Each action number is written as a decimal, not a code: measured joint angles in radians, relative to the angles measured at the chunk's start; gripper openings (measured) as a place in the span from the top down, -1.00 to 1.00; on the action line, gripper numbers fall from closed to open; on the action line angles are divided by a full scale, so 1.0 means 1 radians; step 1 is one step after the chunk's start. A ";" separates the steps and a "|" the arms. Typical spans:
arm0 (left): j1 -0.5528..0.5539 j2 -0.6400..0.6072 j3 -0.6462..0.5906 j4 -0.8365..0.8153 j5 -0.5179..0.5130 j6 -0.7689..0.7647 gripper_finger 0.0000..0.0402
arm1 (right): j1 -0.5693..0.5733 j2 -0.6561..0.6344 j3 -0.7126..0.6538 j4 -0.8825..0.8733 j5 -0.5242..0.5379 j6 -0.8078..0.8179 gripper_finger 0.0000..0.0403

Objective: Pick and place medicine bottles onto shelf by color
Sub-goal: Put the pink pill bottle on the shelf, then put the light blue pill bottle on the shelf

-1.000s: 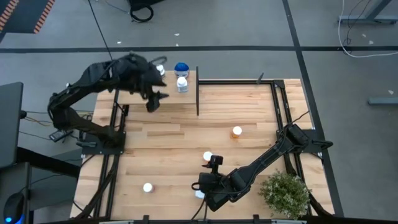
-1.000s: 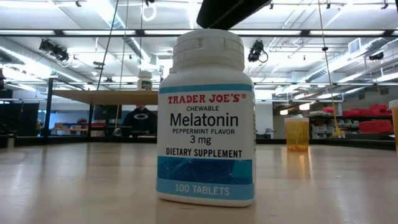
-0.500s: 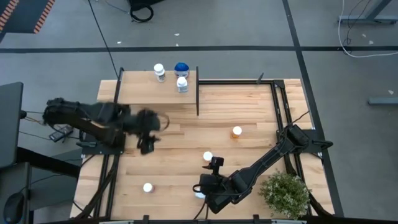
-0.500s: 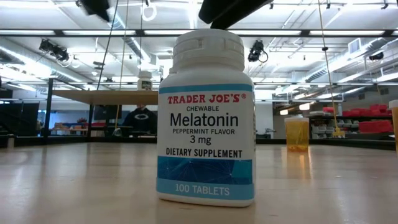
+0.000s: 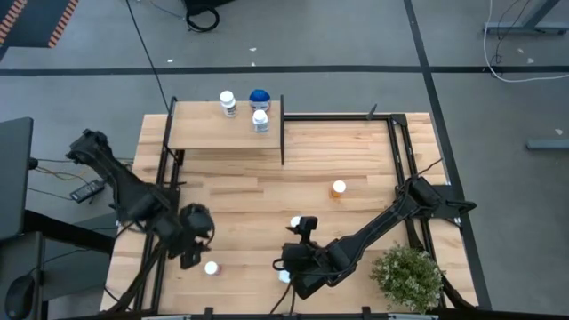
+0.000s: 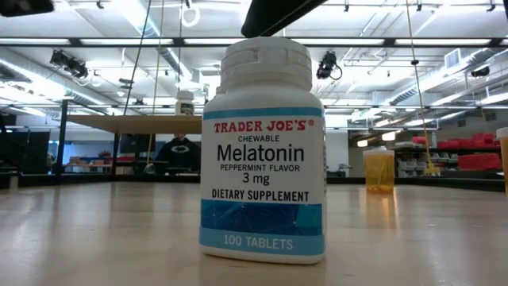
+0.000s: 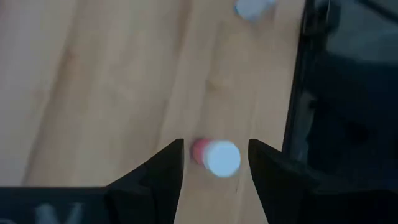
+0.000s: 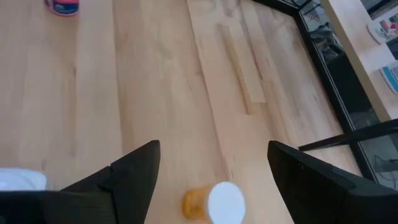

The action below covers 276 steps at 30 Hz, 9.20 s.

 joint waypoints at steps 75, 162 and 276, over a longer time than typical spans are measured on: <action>-0.031 0.399 -0.010 0.141 0.065 0.105 0.11 | 0.107 0.000 0.000 0.040 -0.004 0.244 -0.52; 1.465 0.500 0.616 -0.362 0.184 1.388 -0.20 | 0.135 0.000 0.000 0.081 -0.004 0.271 -0.52; 0.197 0.773 0.101 1.093 0.001 0.857 -0.47 | 0.247 0.000 0.000 0.070 -0.140 0.442 -0.52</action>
